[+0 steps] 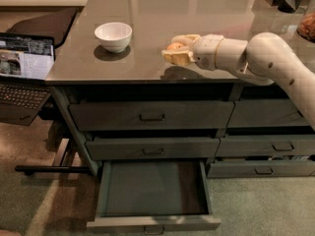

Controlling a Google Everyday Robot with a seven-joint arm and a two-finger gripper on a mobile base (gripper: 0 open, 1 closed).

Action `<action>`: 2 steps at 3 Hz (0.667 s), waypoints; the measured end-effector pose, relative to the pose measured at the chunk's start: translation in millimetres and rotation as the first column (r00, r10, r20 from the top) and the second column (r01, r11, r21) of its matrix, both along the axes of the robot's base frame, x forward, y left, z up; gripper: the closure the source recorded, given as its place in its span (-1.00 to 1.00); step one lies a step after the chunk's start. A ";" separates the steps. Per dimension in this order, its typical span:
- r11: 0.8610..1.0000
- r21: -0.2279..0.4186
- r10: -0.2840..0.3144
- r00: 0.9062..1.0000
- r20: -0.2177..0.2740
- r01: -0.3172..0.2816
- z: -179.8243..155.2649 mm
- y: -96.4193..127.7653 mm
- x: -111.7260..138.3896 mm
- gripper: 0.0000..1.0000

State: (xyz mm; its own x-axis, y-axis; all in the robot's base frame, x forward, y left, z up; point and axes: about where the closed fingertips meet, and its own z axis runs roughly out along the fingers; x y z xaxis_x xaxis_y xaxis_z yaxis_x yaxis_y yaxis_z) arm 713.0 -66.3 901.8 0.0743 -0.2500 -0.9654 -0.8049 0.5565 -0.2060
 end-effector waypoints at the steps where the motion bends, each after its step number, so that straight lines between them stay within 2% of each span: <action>1: 0.999 -0.011 -0.050 0.999 -0.015 0.050 1.5 7.0 15.2 1.00; 2: 0.997 -0.037 -0.073 0.997 -0.036 0.072 -0.2 15.1 30.9 1.00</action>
Offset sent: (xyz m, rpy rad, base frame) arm 0.0525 0.0200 -0.0026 -0.0744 0.0668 -0.1072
